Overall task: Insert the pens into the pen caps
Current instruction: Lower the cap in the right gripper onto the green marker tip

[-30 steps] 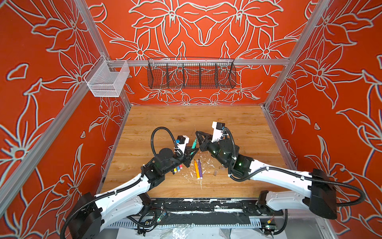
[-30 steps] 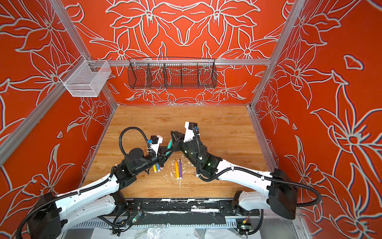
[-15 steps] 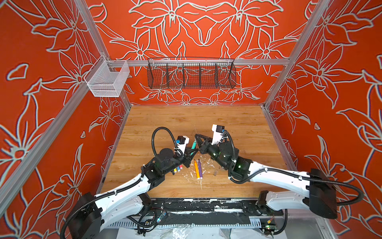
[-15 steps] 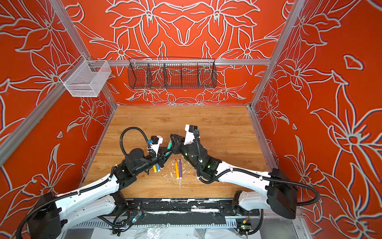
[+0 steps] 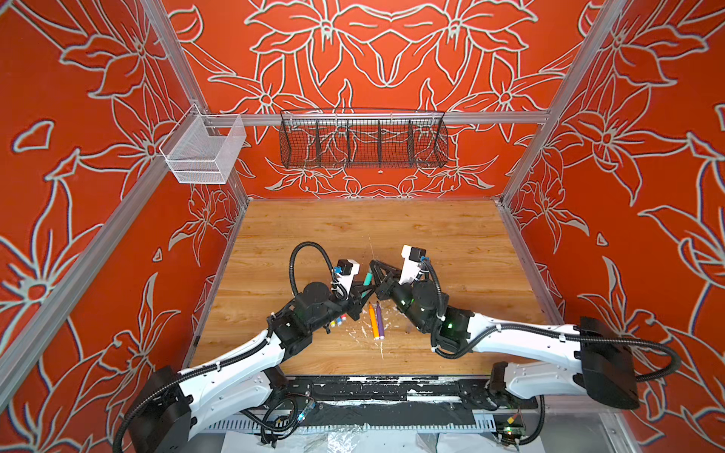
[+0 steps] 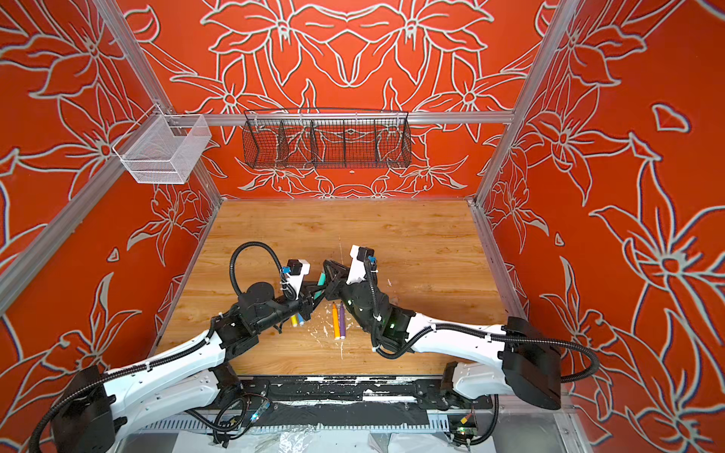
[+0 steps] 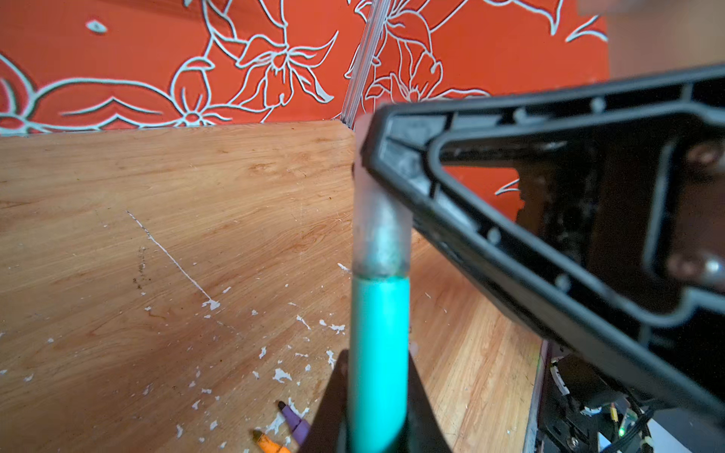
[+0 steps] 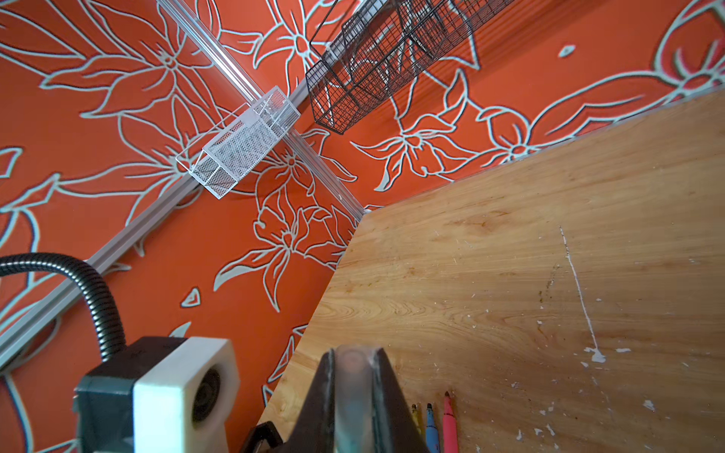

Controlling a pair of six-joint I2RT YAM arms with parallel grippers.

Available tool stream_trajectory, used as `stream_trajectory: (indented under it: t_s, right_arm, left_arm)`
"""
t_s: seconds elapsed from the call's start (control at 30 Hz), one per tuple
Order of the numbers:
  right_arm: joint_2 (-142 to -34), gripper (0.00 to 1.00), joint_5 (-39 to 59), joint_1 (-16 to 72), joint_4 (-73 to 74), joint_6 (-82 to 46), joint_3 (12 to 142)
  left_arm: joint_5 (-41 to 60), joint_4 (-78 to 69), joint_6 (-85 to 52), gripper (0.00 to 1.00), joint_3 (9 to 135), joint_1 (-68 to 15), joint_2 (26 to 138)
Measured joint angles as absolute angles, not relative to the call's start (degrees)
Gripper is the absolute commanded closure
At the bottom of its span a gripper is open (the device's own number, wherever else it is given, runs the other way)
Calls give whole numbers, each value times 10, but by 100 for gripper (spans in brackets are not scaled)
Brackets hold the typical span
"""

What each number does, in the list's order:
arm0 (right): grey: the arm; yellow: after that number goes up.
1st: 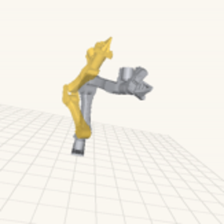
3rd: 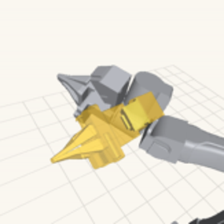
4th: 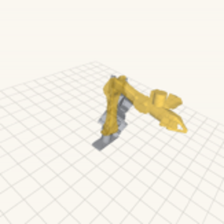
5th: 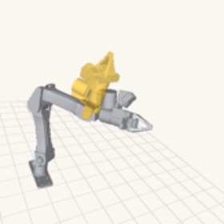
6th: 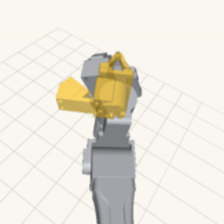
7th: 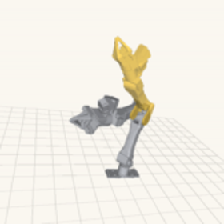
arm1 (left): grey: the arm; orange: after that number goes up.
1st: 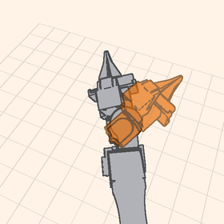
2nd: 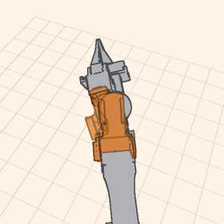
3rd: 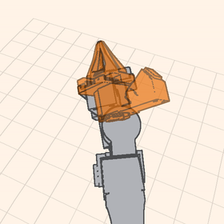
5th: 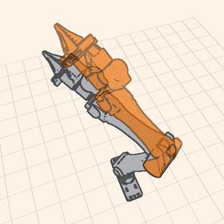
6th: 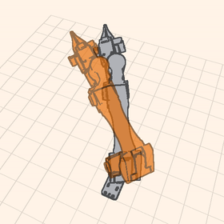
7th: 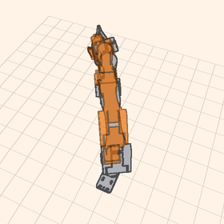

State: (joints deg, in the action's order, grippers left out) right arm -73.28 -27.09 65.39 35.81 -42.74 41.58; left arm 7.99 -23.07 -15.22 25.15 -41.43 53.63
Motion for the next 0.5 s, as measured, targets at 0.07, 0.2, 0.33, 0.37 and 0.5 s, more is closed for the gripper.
stream_trajectory:
  t_s: [0.07,0.2,0.33,0.37,0.5]
  right_arm:
    - [-733,100,-279,658,356,-422,416]
    - [-731,83,-281,660,346,-421,417]
    - [-712,56,-258,677,298,-420,424]
    - [-704,51,-248,686,279,-420,425]
    - [-670,47,-225,693,191,-415,459]
  left_arm:
    - [80,-229,-155,100,251,-416,536]
    - [80,-225,-155,100,251,-416,536]
    - [50,-244,-155,100,245,-413,534]
    - [35,-252,-155,100,241,-409,532]
    - [1,-273,-154,100,220,-408,518]
